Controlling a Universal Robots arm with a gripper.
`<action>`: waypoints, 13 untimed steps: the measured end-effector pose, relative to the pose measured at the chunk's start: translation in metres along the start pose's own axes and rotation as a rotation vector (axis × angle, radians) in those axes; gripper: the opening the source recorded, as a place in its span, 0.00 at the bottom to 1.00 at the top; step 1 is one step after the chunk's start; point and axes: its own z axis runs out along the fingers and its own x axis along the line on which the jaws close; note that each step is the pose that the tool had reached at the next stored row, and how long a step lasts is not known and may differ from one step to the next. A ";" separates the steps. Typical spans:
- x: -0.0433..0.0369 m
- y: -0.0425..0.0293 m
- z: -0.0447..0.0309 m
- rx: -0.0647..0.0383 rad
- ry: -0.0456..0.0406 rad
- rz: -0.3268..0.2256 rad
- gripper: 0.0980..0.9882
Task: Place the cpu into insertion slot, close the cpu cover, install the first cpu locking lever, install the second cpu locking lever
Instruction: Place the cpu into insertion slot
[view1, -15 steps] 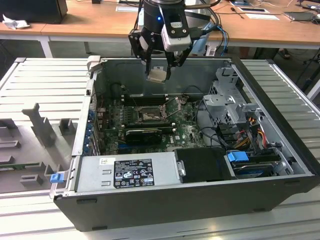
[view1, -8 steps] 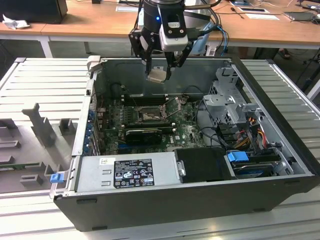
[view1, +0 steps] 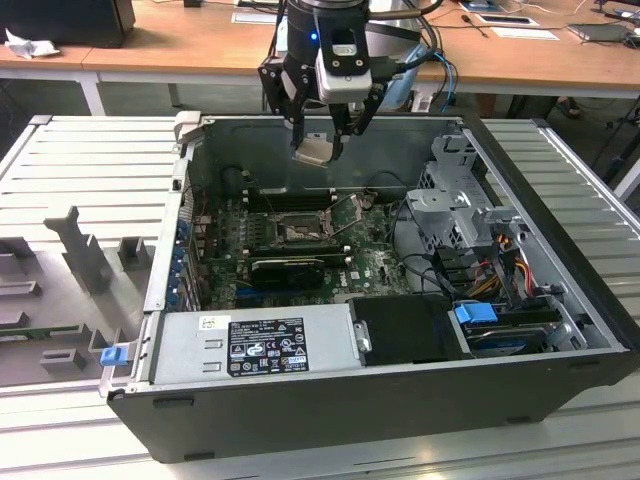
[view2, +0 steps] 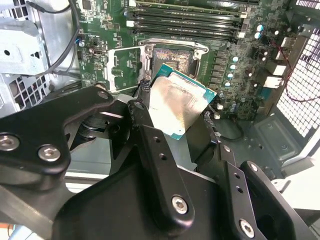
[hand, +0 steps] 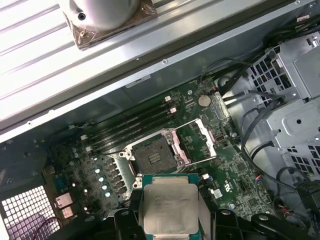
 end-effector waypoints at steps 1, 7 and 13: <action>0.0000 0.0000 0.0000 0.000 -0.0005 0.005 0.48; 0.0000 0.0000 0.0000 0.000 -0.0026 0.029 0.48; 0.0000 0.0000 0.0002 -0.001 -0.0041 0.046 0.48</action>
